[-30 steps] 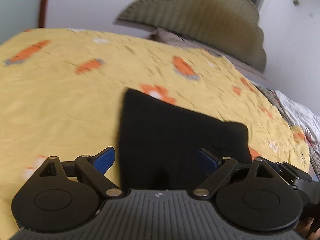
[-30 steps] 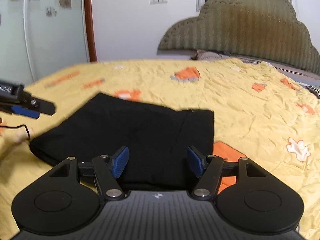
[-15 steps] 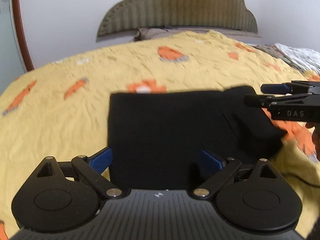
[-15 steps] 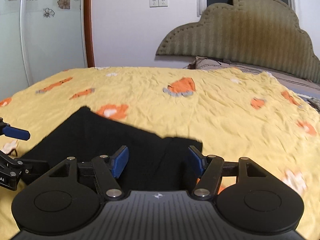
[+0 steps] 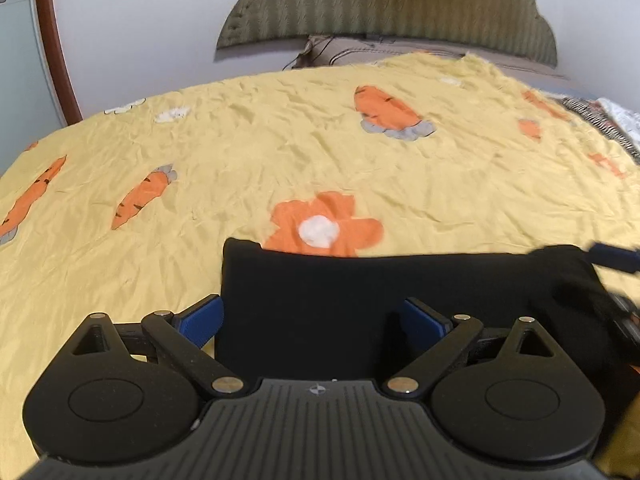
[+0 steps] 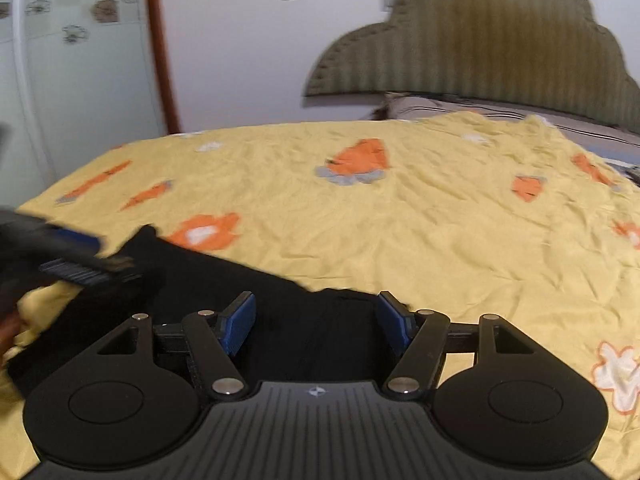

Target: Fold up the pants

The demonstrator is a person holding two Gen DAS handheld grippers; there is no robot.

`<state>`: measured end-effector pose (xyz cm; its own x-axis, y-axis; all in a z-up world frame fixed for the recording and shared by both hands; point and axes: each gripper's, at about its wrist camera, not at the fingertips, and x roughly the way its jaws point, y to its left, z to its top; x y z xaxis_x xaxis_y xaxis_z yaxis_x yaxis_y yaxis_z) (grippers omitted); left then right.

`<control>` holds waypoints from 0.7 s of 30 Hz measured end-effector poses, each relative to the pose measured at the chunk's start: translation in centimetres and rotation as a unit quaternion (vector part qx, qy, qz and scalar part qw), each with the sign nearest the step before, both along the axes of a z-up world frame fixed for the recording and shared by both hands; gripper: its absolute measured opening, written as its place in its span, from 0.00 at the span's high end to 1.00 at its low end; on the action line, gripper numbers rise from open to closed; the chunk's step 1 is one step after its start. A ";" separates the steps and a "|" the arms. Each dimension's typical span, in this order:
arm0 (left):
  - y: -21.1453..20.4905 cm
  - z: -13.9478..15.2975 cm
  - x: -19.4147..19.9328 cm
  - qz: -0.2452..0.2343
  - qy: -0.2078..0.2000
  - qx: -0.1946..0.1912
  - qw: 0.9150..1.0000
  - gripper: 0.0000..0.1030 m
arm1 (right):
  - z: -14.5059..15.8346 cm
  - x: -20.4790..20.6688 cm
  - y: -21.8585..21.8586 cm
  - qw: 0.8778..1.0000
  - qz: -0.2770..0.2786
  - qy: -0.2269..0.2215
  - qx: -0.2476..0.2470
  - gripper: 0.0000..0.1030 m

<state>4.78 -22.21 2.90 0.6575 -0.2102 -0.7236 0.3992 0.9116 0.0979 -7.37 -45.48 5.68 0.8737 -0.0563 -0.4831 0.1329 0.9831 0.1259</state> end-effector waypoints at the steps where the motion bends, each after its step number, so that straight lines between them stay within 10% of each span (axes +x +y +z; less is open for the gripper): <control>1: -0.3 -0.4 0.7 0.007 0.004 0.009 1.000 0.06 | -0.2 0.1 0.3 1.000 0.013 0.007 0.000 0.36; 21: -0.3 -1.3 0.2 0.050 0.018 0.015 0.998 0.00 | -1.5 1.1 1.4 0.997 -0.038 0.063 -0.004 0.12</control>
<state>4.98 -22.48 1.63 0.6478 -0.1229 -0.7519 0.3101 0.9440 0.1129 -6.27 -44.08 4.15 0.7987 -0.1250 -0.5886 0.2223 0.9703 0.0956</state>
